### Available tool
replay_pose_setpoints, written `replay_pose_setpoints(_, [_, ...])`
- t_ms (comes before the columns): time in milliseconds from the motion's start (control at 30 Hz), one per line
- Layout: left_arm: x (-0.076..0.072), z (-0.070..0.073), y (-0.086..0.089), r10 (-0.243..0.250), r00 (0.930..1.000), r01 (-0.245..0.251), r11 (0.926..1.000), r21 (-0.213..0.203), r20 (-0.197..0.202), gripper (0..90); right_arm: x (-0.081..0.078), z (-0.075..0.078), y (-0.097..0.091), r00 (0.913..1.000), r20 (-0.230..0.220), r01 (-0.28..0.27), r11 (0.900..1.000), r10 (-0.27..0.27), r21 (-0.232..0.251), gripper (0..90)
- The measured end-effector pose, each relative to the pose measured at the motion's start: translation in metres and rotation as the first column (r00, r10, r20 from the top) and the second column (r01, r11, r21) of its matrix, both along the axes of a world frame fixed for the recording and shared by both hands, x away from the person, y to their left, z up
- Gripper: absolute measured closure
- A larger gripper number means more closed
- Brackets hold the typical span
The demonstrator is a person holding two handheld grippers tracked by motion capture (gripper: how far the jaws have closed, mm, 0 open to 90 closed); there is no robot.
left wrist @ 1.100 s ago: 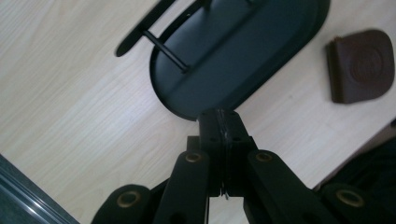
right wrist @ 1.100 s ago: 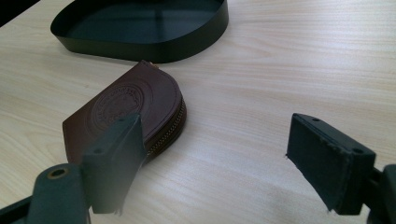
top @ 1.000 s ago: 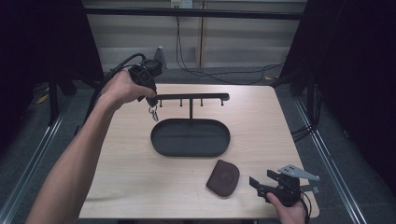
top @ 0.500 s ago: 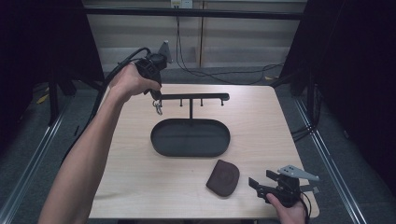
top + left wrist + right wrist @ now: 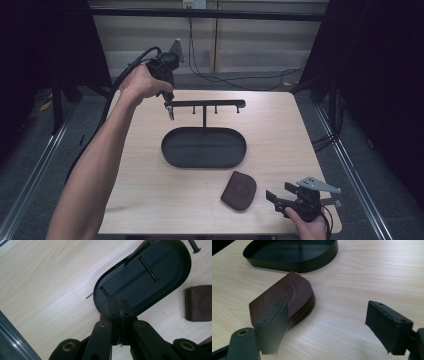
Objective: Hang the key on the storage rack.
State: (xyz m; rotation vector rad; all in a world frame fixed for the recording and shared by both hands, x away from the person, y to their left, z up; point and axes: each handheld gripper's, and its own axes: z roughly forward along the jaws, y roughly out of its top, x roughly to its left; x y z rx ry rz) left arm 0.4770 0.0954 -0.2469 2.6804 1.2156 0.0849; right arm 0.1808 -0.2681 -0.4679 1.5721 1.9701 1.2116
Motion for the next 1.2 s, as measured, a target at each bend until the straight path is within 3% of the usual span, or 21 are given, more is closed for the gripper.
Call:
replay_pose_setpoints(233, [0.003, 0.000, -0.003, 0.001, 0.9999, -0.001, 0.9998, -0.021, -0.014, 89.5, 0.000, 0.000, 0.000, 1.0000, 0.000, -0.006, 1.0000, 0.006, 0.002, 18.5])
replay_pose_setpoints(300, [0.003, 0.003, -0.004, 0.012, 0.9998, -0.011, 0.9997, -0.021, 0.018, 89.6, 0.000, 0.000, 0.000, 1.0000, 0.000, -0.005, 1.0000, 0.005, 0.000, 18.5])
replay_pose_setpoints(367, [0.004, 0.002, -0.005, 0.005, 0.9999, -0.005, 0.9999, -0.011, 0.010, 89.5, 0.000, 0.000, 0.000, 1.0000, 0.001, -0.005, 1.0000, 0.005, 0.000, 18.5])
replay_pose_setpoints(567, [0.006, -0.001, 0.002, 0.045, 0.9982, -0.047, 0.9985, 0.029, 0.040, 89.5, 0.000, 0.000, 0.000, 1.0000, 0.001, -0.008, 1.0000, 0.008, 0.000, 18.5])
replay_pose_setpoints(733, [0.005, -0.007, 0.010, 0.055, 0.9979, -0.057, 0.9972, 0.050, 0.033, 89.4, 0.000, 0.000, 0.001, 0.9999, 0.000, -0.011, 0.9999, 0.011, -0.003, 18.5])
replay_pose_setpoints(1000, [0.004, -0.016, 0.026, 0.077, 0.9964, -0.078, 0.9968, 0.020, 0.034, 86.8, 0.000, 0.000, 0.001, 1.0000, 0.000, -0.006, 1.0000, 0.006, -0.003, 18.4])
replay_pose_setpoints(1200, [-0.002, -0.017, 0.038, 0.074, 0.9968, -0.073, 0.9973, -0.006, 0.032, 79.9, 0.000, 0.000, 0.001, 1.0000, -0.002, -0.004, 1.0000, 0.004, -0.006, 18.5])
